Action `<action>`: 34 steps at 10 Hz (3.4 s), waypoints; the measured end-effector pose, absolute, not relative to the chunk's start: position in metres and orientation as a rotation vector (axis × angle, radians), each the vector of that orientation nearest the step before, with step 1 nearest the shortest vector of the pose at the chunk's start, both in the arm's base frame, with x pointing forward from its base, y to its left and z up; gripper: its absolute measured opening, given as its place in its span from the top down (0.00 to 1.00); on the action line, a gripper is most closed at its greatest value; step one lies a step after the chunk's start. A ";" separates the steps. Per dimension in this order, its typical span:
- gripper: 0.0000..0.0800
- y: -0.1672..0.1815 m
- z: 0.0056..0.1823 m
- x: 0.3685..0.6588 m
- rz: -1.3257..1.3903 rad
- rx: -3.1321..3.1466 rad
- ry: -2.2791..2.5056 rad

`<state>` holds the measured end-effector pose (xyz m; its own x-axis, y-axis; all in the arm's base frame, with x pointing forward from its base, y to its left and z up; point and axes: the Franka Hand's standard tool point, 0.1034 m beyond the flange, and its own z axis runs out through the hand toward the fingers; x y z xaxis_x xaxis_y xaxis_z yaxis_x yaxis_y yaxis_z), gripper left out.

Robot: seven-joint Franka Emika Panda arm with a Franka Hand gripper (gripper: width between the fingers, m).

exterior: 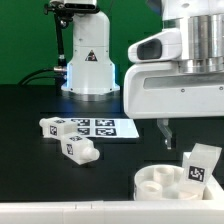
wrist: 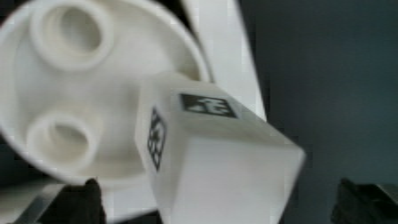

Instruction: Assemble stool

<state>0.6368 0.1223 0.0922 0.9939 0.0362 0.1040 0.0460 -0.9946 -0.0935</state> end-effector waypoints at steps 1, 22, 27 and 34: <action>0.19 0.122 0.093 0.635 -0.129 -3.029 -0.304; 0.59 0.103 0.065 0.627 -0.036 -3.131 -0.505; 0.58 0.103 0.065 0.627 -0.028 -3.131 -0.520; 0.23 0.110 0.070 0.635 0.003 -3.091 -0.870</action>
Offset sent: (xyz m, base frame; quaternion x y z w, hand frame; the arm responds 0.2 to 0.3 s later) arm 0.0000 0.0000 0.0000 0.0000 0.0000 -0.1296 0.9916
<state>0.6346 0.1098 0.0704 0.8533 0.5210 -0.0207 0.5211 -0.8509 0.0661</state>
